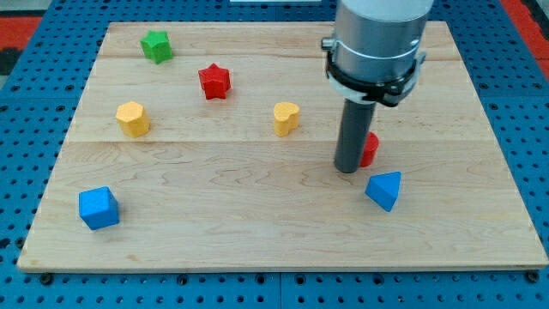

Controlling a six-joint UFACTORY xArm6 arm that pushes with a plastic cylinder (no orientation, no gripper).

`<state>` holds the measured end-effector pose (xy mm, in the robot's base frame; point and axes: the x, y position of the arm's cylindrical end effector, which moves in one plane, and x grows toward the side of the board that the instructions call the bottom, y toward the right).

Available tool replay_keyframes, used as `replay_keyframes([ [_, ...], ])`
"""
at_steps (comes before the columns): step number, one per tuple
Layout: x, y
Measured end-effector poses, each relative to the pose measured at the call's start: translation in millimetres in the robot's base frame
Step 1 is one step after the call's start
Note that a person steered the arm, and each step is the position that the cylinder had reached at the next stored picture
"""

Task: Place the green circle above the red circle vertically

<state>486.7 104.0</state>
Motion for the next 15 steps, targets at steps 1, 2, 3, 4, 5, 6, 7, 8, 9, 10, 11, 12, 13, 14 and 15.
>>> replay_keyframes([
  [1,21,30],
  [2,59,30],
  [3,7,74],
  [4,-98,117],
  [5,-197,116],
  [6,-268,76],
  [7,-279,45],
  [8,-278,50],
  [9,-247,54],
  [10,-222,56],
  [11,-294,58],
  [12,-267,44],
  [13,-229,67],
  [14,-229,78],
  [15,-249,131],
])
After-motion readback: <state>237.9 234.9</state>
